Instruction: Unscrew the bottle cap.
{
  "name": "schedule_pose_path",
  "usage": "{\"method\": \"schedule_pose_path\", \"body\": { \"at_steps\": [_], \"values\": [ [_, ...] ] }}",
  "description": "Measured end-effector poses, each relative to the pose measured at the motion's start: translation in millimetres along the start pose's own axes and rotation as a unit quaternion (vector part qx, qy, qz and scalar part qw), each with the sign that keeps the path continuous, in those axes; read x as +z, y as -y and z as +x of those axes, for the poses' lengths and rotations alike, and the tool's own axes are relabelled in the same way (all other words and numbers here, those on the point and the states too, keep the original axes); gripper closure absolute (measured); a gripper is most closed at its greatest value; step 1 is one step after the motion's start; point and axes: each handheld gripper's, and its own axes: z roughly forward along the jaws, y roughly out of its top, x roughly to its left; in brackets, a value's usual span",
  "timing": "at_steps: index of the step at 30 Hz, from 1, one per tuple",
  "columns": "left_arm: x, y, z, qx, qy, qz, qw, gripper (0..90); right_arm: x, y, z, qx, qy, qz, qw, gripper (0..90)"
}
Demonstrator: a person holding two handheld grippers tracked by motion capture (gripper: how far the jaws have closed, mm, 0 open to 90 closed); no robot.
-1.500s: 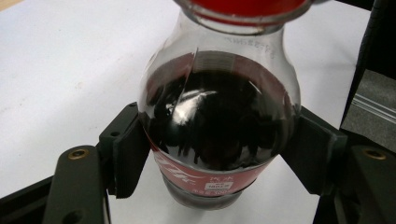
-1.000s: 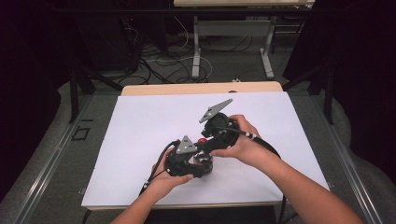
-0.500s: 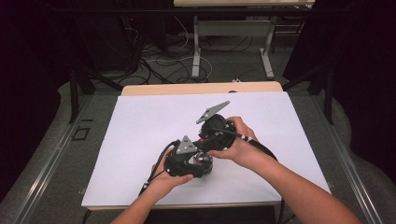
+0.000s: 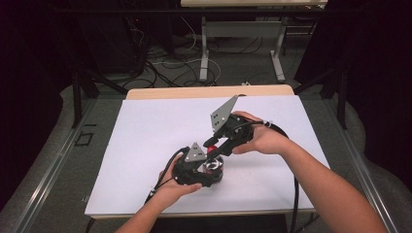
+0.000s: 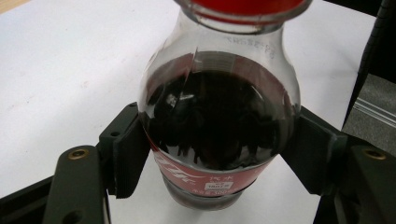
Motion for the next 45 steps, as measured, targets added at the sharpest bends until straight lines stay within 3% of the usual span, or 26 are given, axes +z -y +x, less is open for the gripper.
{"method": "schedule_pose_path", "body": {
  "at_steps": [3,6,8,10,11,12,13,14,15,16,17,18,19,21,24,27,29,31,35,36,37,38,39,40,42,45],
  "values": [
    [-0.4,0.0,0.9,0.002,-0.001,0.003,1.0,30.3,-0.1,-0.2,0.6,-0.014,0.003,0.002,0.9999,58.6],
    [-0.3,0.0,2.3,0.002,-0.013,-0.007,0.9999,30.3,2.0,-1.3,5.3,0.024,0.037,0.005,0.999,45.7],
    [-0.9,0.0,3.5,-0.002,-0.015,-0.01,0.9998,30.3,3.3,-4.5,13.8,0.077,0.093,0.014,0.9926,42.7],
    [-1.8,-0.3,4.8,0.0,-0.019,-0.009,0.9998,30.3,4.4,-7.0,22.0,0.118,0.102,0.008,0.9878,43.7],
    [-1.7,-0.2,5.0,-0.001,-0.021,-0.011,0.9997,30.3,4.4,-7.0,22.0,0.118,0.102,0.008,0.9878,43.7],
    [-3.1,-0.5,4.8,-0.011,-0.012,-0.003,0.9999,30.3,7.6,-9.7,29.7,0.134,0.137,0.019,0.9813,44.1],
    [-1.0,0.1,4.9,-0.012,-0.021,-0.016,0.9996,30.3,7.6,-9.7,29.7,0.134,0.137,0.019,0.9813,44.1],
    [-1.4,0.1,5.3,-0.009,-0.021,-0.012,0.9997,30.3,10.4,-12.6,36.8,0.175,0.17,0.024,0.9695,44.7],
    [-1.7,-0.1,5.1,-0.008,-0.025,-0.008,0.9996,30.3,11.2,-14.1,39.8,0.192,0.19,0.021,0.9625,45.8],
    [-1.3,0.0,4.9,-0.008,-0.024,-0.01,0.9996,30.3,11.2,-14.1,39.8,0.192,0.19,0.021,0.9625,45.8],
    [-0.4,0.2,3.9,-0.015,-0.025,-0.016,0.9994,30.3,11.9,-15.4,42.4,0.204,0.207,0.019,0.9566,47.7],
    [-0.3,0.2,3.9,-0.014,-0.026,-0.016,0.9994,30.3,12.7,-17.7,45.0,0.228,0.227,0.015,0.9467,48.8],
    [0.0,0.3,3.0,-0.017,-0.023,-0.014,0.9995,30.3,12.7,-17.7,45.0,0.228,0.227,0.015,0.9467,48.8],
    [0.2,0.3,2.5,-0.016,-0.026,-0.01,0.9995,30.3,13.9,-19.9,47.9,0.254,0.251,0.011,0.9339,52.9],
    [0.4,0.1,1.5,-0.017,-0.026,-0.009,0.9995,30.3,15.9,-22.4,47.8,0.281,0.262,0.014,0.9233,56.0],
    [0.1,-0.1,1.8,-0.012,-0.027,-0.005,0.9996,30.3,18.1,-22.6,44.4,0.303,0.258,0.012,0.9174,60.7],
    [0.3,0.0,3.0,-0.011,-0.025,-0.005,0.9996,30.3,18.4,-22.3,43.5,0.3,0.26,0.011,0.9177,61.1],
    [0.0,0.2,3.7,-0.012,-0.025,-0.005,0.9996,30.3,18.1,-21.6,41.6,0.288,0.249,0.013,0.9245,61.4],
    [-0.4,0.6,4.7,-0.01,-0.026,-0.007,0.9996,30.3,13.6,-18.8,32.7,0.236,0.195,0.021,0.9519,61.7],
    [-0.5,0.6,4.8,-0.009,-0.025,-0.007,0.9996,30.3,12.2,-17.3,28.7,0.213,0.181,0.02,0.96,61.8],
    [-0.6,0.6,5.1,-0.008,-0.024,-0.008,0.9996,30.3,9.3,-15.2,22.0,0.165,0.136,0.025,0.9765,61.8],
    [-0.6,0.5,4.9,-0.009,-0.023,-0.007,0.9997,30.3,9.3,-15.2,22.0,0.165,0.136,0.025,0.9765,61.8],
    [-0.5,0.6,4.5,-0.005,-0.023,-0.006,0.9997,30.4,7.3,-12.8,15.8,0.114,0.093,0.027,0.9887,61.7],
    [-0.4,0.8,3.7,-0.003,-0.021,-0.003,0.9998,30.4,7.3,-12.8,15.8,0.114,0.093,0.027,0.9887,61.7],
    [0.4,0.5,2.1,-0.001,-0.018,-0.003,0.9998,30.3,4.9,-10.6,7.9,0.029,0.048,0.034,0.9979,61.7],
    [0.9,0.4,0.7,-0.002,-0.015,-0.005,0.9999,30.3,4.3,-10.6,8.0,0.008,0.036,0.034,0.9988,61.7]
  ]
}}
